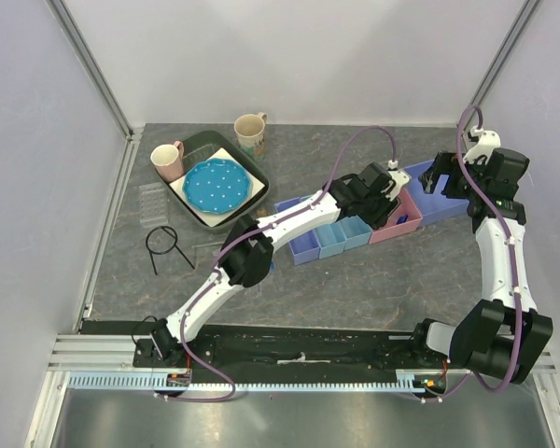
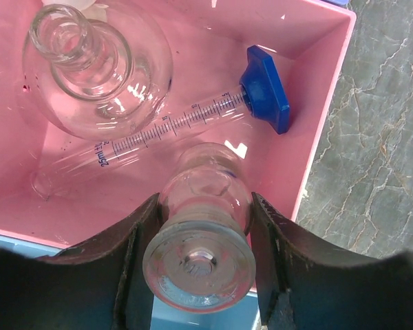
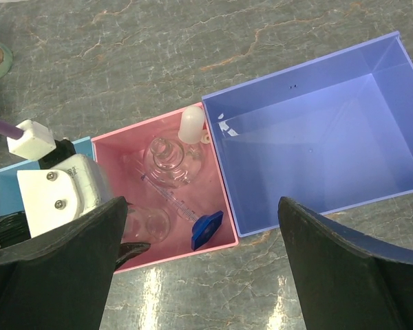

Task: Organize the chemistry lab equipment

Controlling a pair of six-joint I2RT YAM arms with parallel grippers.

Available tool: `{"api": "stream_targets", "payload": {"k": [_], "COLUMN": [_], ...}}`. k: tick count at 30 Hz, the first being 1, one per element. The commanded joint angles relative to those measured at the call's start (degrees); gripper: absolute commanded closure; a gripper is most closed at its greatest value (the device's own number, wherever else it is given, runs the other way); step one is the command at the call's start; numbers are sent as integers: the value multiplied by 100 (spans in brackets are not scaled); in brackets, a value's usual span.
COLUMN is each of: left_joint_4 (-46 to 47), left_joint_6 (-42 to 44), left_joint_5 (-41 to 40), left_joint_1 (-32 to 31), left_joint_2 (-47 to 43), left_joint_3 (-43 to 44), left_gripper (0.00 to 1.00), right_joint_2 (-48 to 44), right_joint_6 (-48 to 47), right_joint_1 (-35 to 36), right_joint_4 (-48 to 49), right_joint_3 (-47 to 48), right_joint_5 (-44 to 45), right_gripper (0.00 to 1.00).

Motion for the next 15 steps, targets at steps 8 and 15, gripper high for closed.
{"api": "stream_targets", "payload": {"k": [8, 15], "left_joint_4": [1, 19], "left_joint_6": [424, 433], "left_joint_5": [-302, -311], "left_joint_1": [-132, -167], "left_joint_2": [232, 241], "left_joint_3": [403, 403], "left_gripper": [38, 33], "right_joint_2": [38, 38], "right_joint_6": [85, 76], "right_joint_1": [-20, -20], "right_joint_4": [253, 253], "right_joint_3": [-33, -33], "right_joint_5": [-100, -100], "right_gripper": [2, 2]}}
